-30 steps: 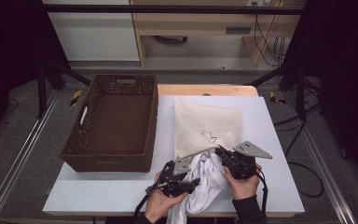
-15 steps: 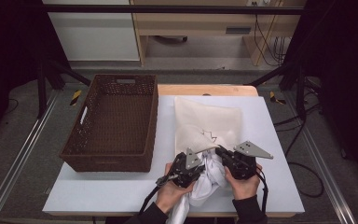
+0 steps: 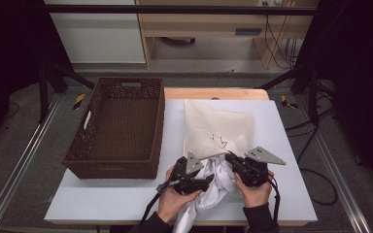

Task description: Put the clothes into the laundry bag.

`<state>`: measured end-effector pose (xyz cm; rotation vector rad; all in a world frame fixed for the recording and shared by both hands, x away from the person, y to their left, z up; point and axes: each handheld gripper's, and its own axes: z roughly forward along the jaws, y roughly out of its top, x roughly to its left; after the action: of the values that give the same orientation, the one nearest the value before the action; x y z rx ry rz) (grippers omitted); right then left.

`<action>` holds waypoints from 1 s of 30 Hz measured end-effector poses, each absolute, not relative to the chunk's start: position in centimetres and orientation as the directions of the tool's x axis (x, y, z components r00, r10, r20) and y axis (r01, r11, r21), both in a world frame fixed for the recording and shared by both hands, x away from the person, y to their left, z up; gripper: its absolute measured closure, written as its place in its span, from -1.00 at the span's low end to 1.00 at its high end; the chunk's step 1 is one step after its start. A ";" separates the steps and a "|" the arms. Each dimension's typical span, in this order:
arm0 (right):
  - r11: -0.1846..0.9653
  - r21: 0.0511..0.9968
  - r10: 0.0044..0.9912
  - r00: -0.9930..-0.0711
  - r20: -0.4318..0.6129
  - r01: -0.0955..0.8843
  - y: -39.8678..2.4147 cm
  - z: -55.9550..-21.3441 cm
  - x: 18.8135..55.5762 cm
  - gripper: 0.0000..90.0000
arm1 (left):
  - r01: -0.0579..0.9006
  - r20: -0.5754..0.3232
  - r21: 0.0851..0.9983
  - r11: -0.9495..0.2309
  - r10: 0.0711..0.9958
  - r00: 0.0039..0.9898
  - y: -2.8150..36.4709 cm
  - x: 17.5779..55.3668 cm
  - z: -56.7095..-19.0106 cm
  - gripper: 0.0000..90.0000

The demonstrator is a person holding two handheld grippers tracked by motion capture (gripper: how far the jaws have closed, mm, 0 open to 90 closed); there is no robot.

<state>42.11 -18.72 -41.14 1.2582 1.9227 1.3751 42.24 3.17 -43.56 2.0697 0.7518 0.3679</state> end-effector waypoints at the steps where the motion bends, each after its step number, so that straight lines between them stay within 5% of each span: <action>1: 0.081 0.908 0.869 -0.475 0.137 0.410 -18.7 -41.1 42.1 0.97 | 0.377 -0.031 0.821 -0.428 0.626 0.779 3.5 41.7 -43.5 -0.33; 4: 0.079 0.908 0.871 -0.472 0.138 0.410 -18.8 -41.2 42.1 0.97 | 0.385 -0.034 0.816 -0.431 0.628 0.777 3.9 40.5 -44.0 -0.34; 7: 0.082 0.907 0.872 -0.471 0.135 0.412 -18.7 -41.2 42.1 0.97 | 0.417 -0.055 0.798 -0.434 0.638 0.768 3.9 40.5 -45.1 -0.16; 14: 0.080 0.906 0.872 -0.470 0.139 0.416 -18.7 -41.3 42.2 0.97 | 0.434 -0.104 0.792 -0.430 0.605 0.789 3.5 41.2 -46.0 0.77; 20: 0.085 0.906 0.871 -0.472 0.134 0.415 -18.6 -41.4 42.2 0.97 | 0.358 -0.025 0.816 -0.454 0.591 0.807 1.7 41.3 -43.9 0.84; 30: 0.080 0.912 0.867 -0.480 0.136 0.402 -18.7 -40.9 41.9 0.97 | 0.374 0.013 0.799 -0.470 0.636 0.772 0.5 44.7 -44.6 0.82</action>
<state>41.90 -18.68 -40.85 1.2507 1.9182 1.3837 44.70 0.54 -44.57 2.1144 0.7511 0.3916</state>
